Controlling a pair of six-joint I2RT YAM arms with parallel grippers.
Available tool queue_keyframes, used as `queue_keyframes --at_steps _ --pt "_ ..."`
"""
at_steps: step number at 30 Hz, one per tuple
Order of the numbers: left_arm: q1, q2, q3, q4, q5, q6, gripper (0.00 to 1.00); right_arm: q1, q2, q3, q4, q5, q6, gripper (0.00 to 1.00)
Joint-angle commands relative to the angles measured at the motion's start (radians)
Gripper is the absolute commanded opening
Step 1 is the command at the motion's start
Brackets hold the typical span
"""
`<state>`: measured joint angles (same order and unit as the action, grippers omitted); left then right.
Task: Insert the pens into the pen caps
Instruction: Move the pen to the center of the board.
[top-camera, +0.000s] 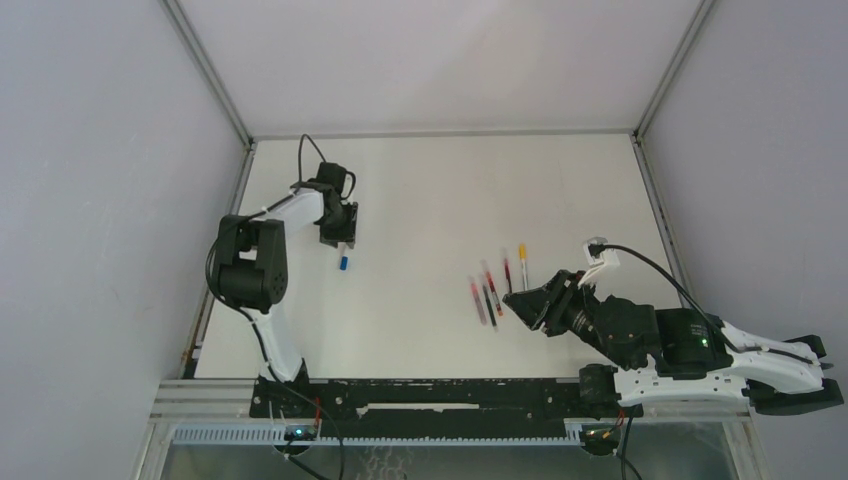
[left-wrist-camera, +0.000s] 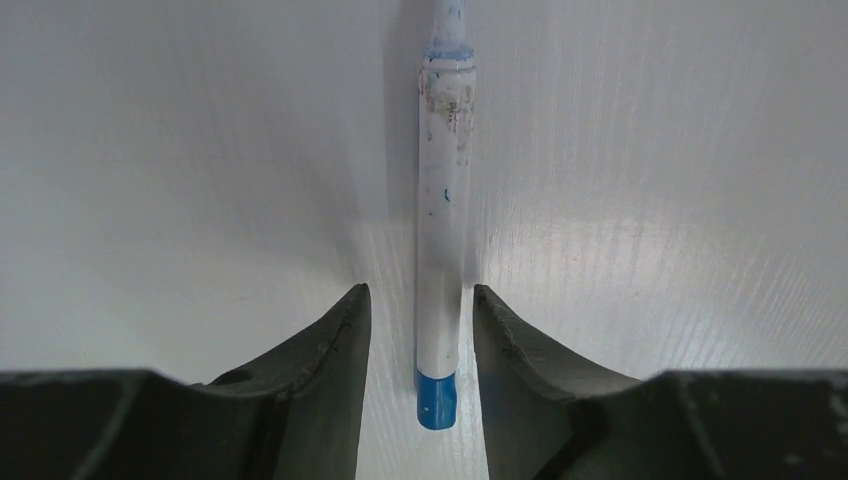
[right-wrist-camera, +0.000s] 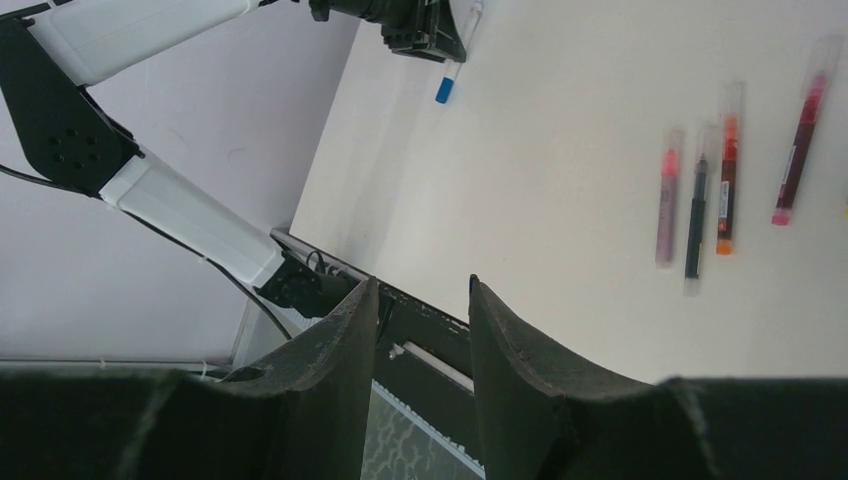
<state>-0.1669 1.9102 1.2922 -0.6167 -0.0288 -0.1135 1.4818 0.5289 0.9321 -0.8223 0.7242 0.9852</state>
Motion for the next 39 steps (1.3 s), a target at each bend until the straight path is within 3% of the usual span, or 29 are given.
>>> queue_keyframes --at_steps 1,13,25,35,39 --pt "0.002 0.006 0.066 -0.005 0.004 0.0 0.45 0.007 -0.009 0.002 0.004 0.009 0.011 0.46" --pt "-0.001 0.014 0.076 -0.013 0.021 -0.003 0.27 0.007 -0.013 0.001 -0.004 0.001 0.021 0.46" --pt "-0.139 -0.01 0.061 -0.013 0.058 -0.017 0.26 0.008 -0.017 0.002 -0.015 0.003 0.03 0.46" --pt "-0.265 0.027 0.062 -0.008 0.01 -0.052 0.26 0.009 -0.007 0.002 -0.013 0.003 0.031 0.46" --pt "-0.281 0.036 0.061 -0.011 -0.029 -0.048 0.34 0.009 -0.007 0.002 -0.018 0.004 0.034 0.46"
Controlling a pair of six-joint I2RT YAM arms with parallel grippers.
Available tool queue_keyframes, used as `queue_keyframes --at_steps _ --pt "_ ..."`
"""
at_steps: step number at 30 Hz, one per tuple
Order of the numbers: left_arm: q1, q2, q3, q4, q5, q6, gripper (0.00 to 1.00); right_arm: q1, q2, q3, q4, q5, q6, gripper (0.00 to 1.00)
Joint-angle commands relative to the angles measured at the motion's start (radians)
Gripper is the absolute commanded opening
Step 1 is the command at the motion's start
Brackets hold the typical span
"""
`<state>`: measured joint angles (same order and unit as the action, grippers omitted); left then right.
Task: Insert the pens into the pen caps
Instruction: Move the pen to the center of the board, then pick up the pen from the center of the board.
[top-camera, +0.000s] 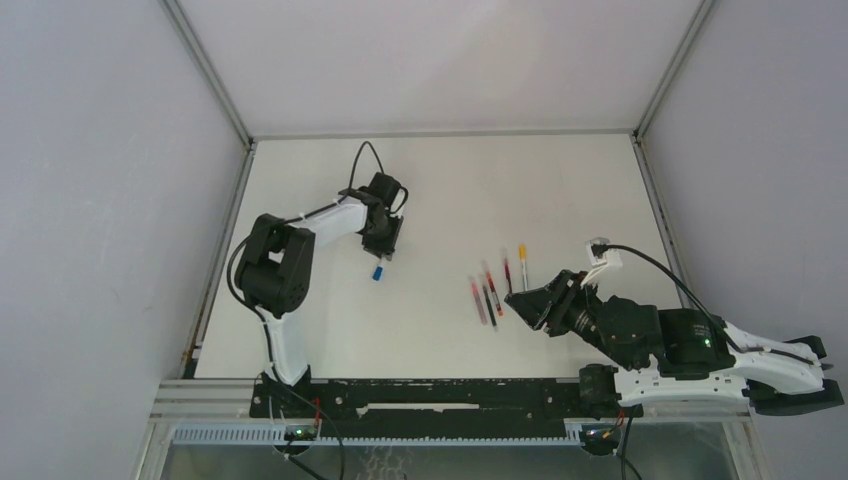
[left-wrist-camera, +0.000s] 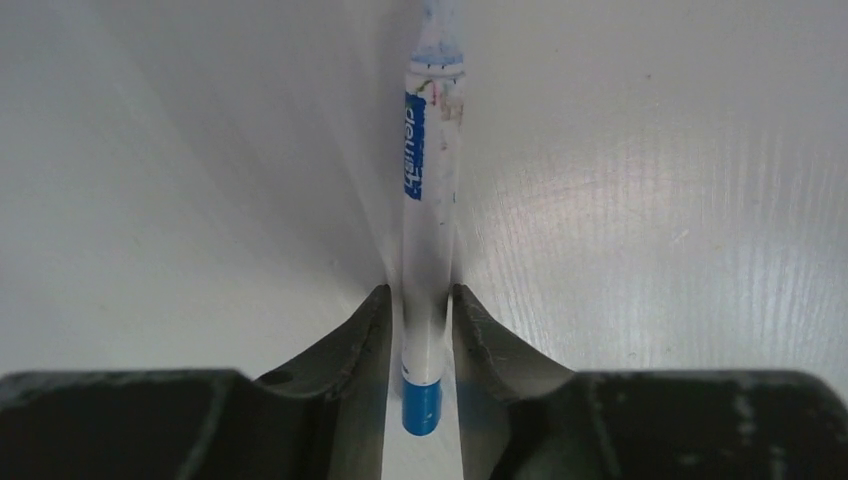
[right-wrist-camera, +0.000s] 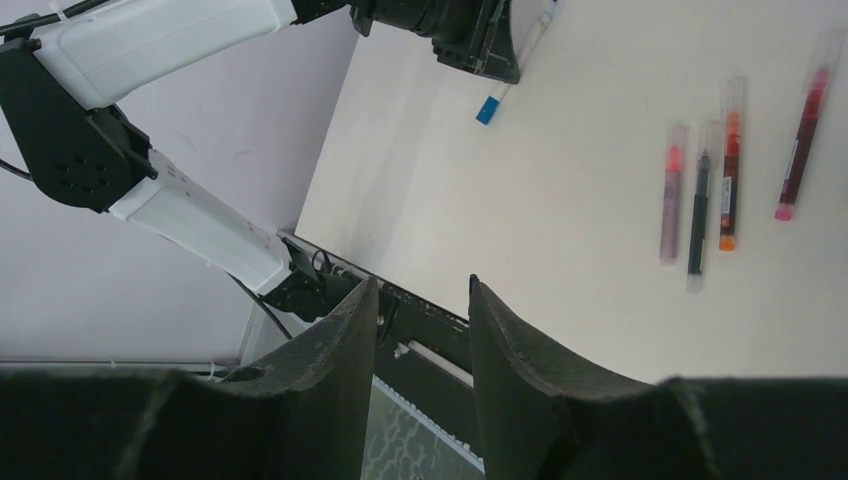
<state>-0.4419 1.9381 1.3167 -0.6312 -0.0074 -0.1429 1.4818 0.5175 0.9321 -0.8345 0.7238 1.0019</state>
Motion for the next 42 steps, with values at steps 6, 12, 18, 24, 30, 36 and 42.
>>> queue_keyframes --at_steps 6,12,18,24,30,36,42 --pt "-0.017 0.023 0.04 -0.001 -0.075 -0.013 0.38 0.01 0.007 0.002 -0.005 0.005 0.017 0.46" --pt "-0.025 0.043 0.056 -0.014 -0.085 -0.003 0.31 0.009 0.007 0.002 -0.007 0.004 0.018 0.46" --pt "-0.037 -0.033 0.019 0.029 -0.068 -0.013 0.19 0.01 0.012 0.002 -0.008 0.01 0.02 0.46" --pt "-0.055 -0.236 -0.072 0.125 0.012 -0.039 0.19 0.009 0.029 0.002 -0.001 0.025 0.015 0.46" --pt "-0.08 -0.601 -0.279 0.39 0.266 -0.171 0.22 0.012 0.037 -0.034 0.113 0.032 -0.06 0.46" --pt "-0.128 -0.967 -0.53 0.776 0.394 -0.444 0.24 0.012 0.032 -0.106 0.393 -0.016 -0.232 0.48" --pt "-0.259 -1.161 -0.609 0.964 0.299 -0.629 0.24 0.013 0.103 -0.137 0.763 -0.095 -0.502 0.55"
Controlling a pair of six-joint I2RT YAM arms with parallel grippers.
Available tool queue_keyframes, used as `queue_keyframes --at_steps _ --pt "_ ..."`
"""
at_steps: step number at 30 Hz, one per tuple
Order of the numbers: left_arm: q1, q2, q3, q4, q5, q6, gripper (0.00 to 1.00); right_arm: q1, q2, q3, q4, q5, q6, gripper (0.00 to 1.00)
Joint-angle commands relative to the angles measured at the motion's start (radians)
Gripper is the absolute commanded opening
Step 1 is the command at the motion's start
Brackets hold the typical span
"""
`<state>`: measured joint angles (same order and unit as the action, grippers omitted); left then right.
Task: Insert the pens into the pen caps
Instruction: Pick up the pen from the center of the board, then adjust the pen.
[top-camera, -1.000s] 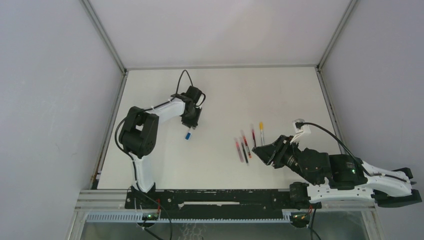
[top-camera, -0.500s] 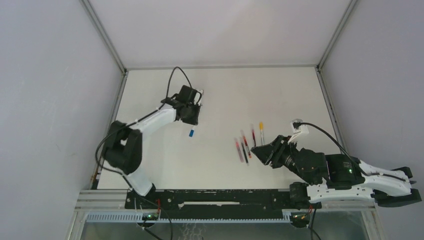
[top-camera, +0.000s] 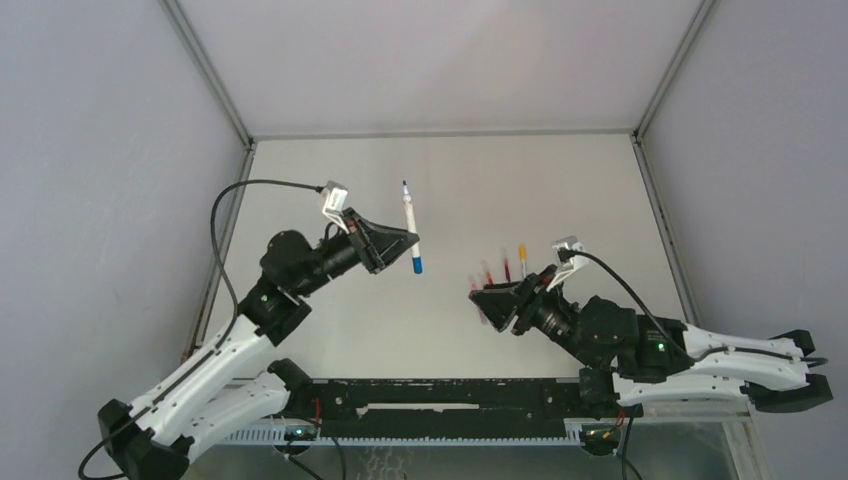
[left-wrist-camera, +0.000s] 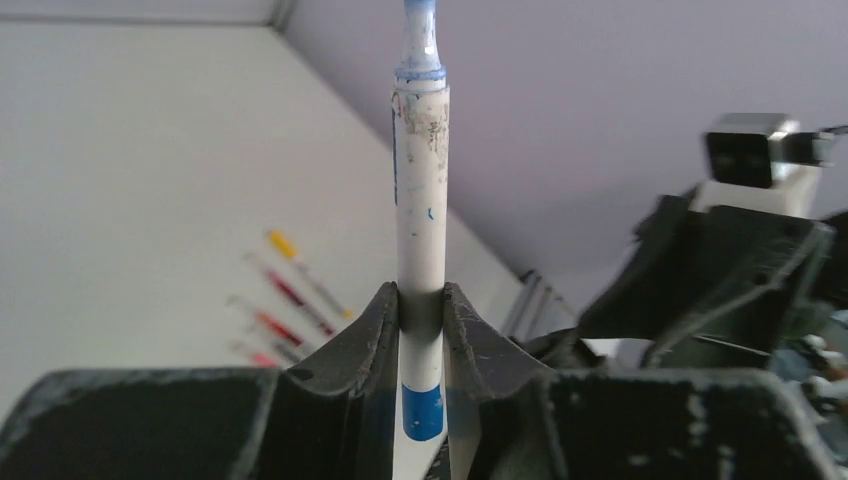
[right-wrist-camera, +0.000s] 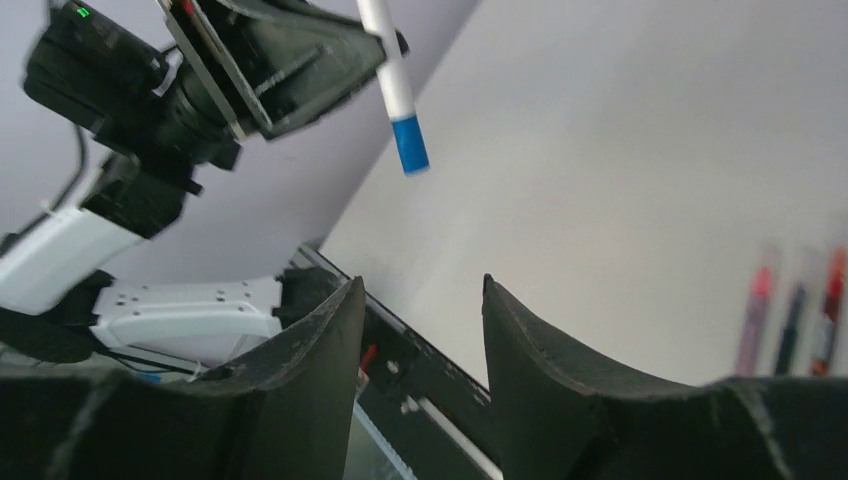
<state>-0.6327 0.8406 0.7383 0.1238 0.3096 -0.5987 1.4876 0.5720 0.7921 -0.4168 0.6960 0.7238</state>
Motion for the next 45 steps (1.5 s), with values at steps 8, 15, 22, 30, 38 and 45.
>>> queue_keyframes --at_steps 8,15,22,30,38,45 --pt "-0.218 -0.113 0.014 0.213 -0.048 -0.183 0.24 0.006 0.158 0.015 0.59 -0.162 -0.429 0.65" --pt "-0.285 -0.104 0.037 0.213 -0.041 -0.168 0.25 0.005 0.196 0.037 0.584 -0.166 -0.433 0.63" --pt "-0.322 -0.096 0.054 0.214 -0.031 -0.144 0.25 0.001 0.197 0.038 0.568 -0.172 -0.418 0.55" --pt "-0.347 -0.084 0.06 0.234 -0.034 -0.145 0.27 -0.012 0.208 0.038 0.562 -0.209 -0.404 0.38" --pt "-0.358 -0.071 0.062 0.235 -0.033 -0.13 0.4 -0.017 0.2 0.038 0.539 -0.204 -0.37 0.08" --pt "-0.366 -0.068 0.06 0.234 -0.048 -0.13 0.41 -0.018 0.196 0.038 0.535 -0.202 -0.361 0.01"
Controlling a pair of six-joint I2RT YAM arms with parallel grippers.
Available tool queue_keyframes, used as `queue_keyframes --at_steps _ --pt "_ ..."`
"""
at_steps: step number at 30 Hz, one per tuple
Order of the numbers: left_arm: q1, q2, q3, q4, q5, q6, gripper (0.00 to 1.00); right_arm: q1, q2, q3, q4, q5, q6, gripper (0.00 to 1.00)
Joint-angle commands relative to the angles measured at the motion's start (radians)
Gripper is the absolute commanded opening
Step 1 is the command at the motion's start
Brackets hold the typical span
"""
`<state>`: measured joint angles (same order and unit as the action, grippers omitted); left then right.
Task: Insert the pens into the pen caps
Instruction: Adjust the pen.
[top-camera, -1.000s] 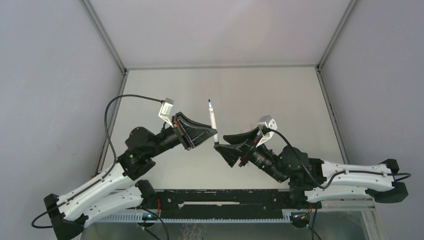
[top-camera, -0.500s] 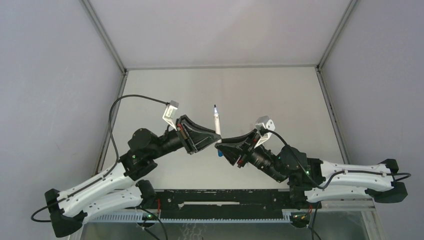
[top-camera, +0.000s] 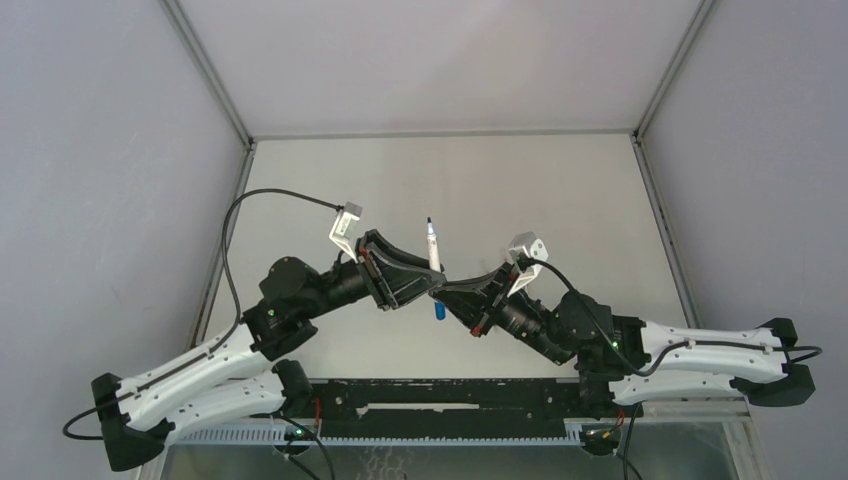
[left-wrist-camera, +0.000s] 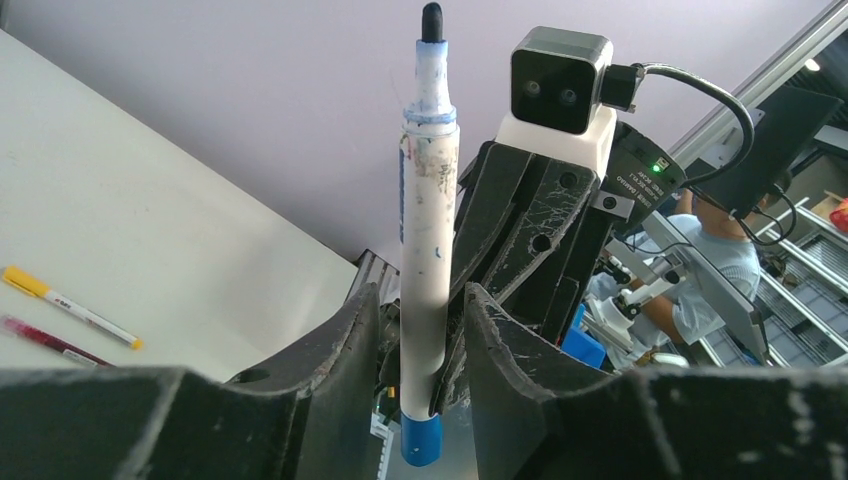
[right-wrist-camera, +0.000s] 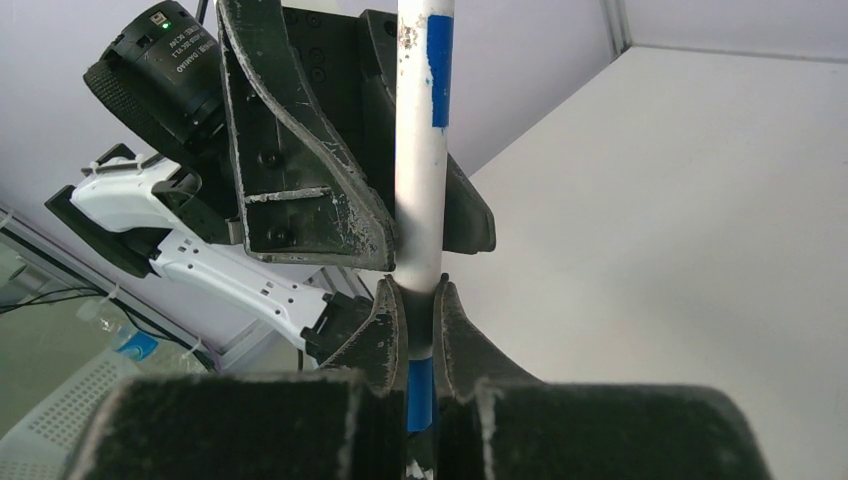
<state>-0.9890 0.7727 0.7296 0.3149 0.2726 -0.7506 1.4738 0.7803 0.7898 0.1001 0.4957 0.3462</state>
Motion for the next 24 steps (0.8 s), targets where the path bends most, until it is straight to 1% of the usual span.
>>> queue_keyframes --at_steps 1,11,12,16,18,22,23,24 --pt "-0.01 0.002 0.07 0.043 -0.011 0.023 0.4 -0.005 -0.011 0.04 0.017 -0.003 0.017 0.01" --pt "-0.013 0.024 0.088 0.044 0.012 0.025 0.38 -0.009 -0.009 0.04 -0.007 -0.018 0.034 0.01" --pt "-0.014 0.023 0.088 0.043 0.012 0.025 0.35 -0.008 -0.009 0.04 -0.009 -0.018 0.035 0.01" --pt "-0.014 0.017 0.087 0.043 0.006 0.027 0.19 -0.009 -0.017 0.04 -0.022 -0.005 0.039 0.01" --pt "-0.014 0.016 0.087 0.043 0.008 0.027 0.15 -0.011 -0.02 0.04 -0.028 0.003 0.039 0.01" --pt "-0.016 0.016 0.091 0.042 0.015 0.027 0.1 -0.016 -0.033 0.04 -0.04 0.022 0.043 0.03" --pt "-0.016 0.014 0.091 0.041 0.016 0.027 0.09 -0.018 -0.037 0.04 -0.042 0.022 0.044 0.07" --pt "-0.016 0.013 0.091 0.039 0.013 0.028 0.07 -0.02 -0.039 0.04 -0.043 0.023 0.047 0.16"
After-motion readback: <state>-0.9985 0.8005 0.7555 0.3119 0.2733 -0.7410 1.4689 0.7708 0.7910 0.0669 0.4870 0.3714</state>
